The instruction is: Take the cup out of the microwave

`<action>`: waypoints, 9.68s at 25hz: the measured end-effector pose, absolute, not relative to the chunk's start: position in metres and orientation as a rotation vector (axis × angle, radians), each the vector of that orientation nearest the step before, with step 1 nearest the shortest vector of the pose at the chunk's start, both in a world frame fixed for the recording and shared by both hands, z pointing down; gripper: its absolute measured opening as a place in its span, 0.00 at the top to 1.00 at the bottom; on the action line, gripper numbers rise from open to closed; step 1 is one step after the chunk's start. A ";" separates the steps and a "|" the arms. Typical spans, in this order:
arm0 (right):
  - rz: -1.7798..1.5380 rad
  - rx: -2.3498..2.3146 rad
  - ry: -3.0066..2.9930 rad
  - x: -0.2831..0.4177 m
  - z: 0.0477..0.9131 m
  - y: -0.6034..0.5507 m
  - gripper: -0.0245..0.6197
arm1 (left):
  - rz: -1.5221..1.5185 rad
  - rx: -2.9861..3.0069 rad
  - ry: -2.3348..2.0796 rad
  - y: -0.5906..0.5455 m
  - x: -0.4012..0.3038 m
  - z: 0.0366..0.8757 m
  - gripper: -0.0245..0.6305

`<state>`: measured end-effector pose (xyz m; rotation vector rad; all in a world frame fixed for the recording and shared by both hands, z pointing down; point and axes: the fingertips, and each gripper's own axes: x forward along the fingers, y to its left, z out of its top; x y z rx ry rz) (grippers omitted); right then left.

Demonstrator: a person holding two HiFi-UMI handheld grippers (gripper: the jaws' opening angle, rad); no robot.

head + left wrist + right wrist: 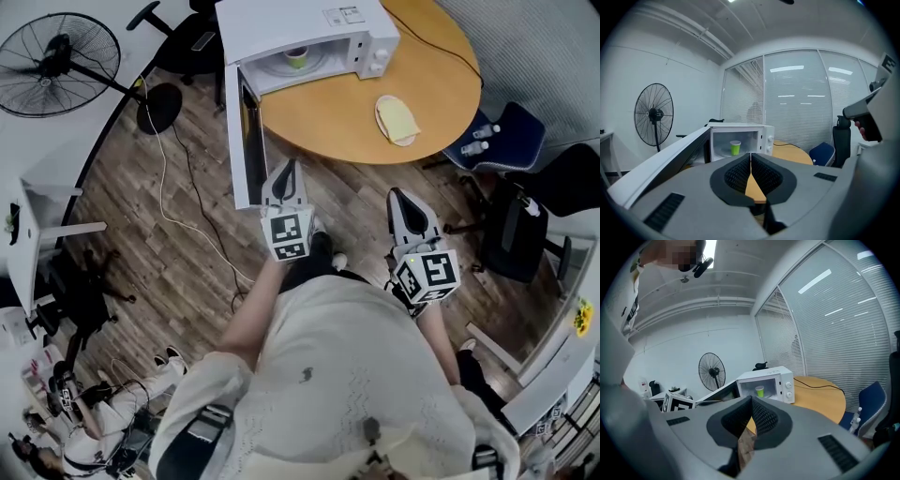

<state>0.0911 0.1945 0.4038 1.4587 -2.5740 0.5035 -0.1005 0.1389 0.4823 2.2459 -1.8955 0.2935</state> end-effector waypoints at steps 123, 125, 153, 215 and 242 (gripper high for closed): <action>0.426 1.182 -2.617 0.038 0.422 -0.132 0.95 | 0.376 2.192 -1.831 -0.153 -0.117 0.560 0.55; 0.430 1.183 -2.609 0.037 0.424 -0.131 0.95 | 0.381 2.191 -1.820 -0.159 -0.117 0.566 0.54; 0.499 1.218 -2.522 0.047 0.458 -0.145 0.95 | 0.391 2.024 -1.852 -0.236 -0.122 0.629 0.51; 0.553 1.256 -2.490 0.063 0.469 -0.138 0.95 | 0.451 2.007 -1.861 -0.247 -0.117 0.642 0.58; 0.567 1.236 -2.527 0.076 0.468 -0.133 0.95 | 0.470 2.072 -1.807 -0.204 -0.093 0.627 0.58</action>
